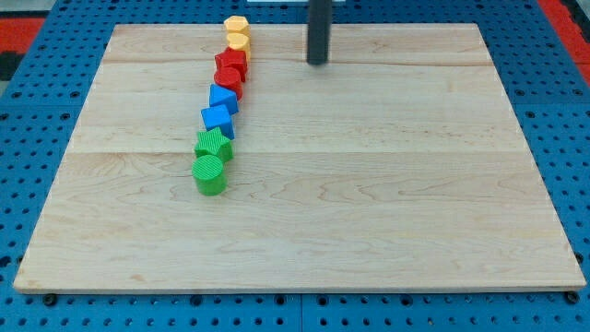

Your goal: Separate the yellow hexagon from the yellow heart

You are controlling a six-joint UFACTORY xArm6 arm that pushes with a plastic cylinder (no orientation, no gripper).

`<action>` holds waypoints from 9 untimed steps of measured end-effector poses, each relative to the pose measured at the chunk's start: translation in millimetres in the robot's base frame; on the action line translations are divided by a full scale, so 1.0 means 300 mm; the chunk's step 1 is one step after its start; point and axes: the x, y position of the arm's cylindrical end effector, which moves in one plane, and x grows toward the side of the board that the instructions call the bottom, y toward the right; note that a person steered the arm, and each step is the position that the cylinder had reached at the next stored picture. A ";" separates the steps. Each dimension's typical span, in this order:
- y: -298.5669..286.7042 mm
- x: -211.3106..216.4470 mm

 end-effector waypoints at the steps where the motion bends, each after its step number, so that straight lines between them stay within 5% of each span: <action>1: -0.049 -0.102; 4: -0.285 -0.105; 9: -0.367 -0.001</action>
